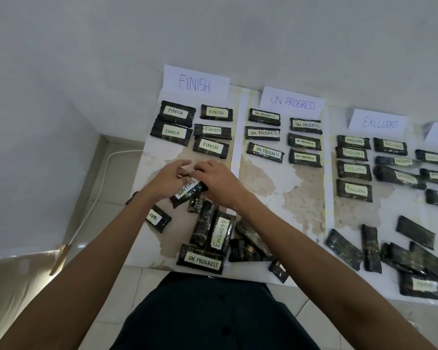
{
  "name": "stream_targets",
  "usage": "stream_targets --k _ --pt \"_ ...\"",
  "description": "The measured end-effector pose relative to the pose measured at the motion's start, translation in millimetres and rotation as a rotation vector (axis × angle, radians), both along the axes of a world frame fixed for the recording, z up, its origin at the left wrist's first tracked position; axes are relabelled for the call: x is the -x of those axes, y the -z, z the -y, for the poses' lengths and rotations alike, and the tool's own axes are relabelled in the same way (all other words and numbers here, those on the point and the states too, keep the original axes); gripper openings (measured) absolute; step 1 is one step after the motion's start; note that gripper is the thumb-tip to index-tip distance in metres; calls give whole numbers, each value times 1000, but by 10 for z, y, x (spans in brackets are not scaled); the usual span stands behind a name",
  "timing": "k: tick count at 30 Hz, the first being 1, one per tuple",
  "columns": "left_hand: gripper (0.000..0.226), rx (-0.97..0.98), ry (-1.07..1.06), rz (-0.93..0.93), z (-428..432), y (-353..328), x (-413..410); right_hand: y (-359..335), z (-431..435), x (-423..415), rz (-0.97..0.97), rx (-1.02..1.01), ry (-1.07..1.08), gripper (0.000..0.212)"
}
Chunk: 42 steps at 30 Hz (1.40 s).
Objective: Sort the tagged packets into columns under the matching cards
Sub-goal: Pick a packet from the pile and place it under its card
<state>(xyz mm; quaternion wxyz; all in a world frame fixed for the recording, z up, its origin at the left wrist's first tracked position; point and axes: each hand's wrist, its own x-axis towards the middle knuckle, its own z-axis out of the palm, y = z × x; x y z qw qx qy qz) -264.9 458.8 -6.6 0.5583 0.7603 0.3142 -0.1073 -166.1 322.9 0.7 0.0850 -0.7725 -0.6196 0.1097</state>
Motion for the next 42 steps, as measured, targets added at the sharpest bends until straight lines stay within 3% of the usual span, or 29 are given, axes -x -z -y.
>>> stream_targets --k 4,8,14,16,19,21,42 --pt "48 -42 65 15 195 -49 -206 28 227 -91 -29 -37 50 49" --pt "39 -140 37 37 466 -98 -354 -23 643 -256 -181 -74 290 49" --pt "33 -65 97 97 1004 -69 -528 -99 1308 -360 -460 20 582 72" --pt "33 -62 136 106 1216 -77 -600 -111 1523 -366 -384 71 587 73" --pt "33 -41 200 112 1568 -87 -721 -88 1858 -396 -92 76 508 67" --pt "33 -25 241 115 1802 -108 -821 -94 2078 -436 -34 80 482 66" --pt "37 -165 651 273 4602 -192 -2679 -311 5614 -2088 -7 143 899 65"
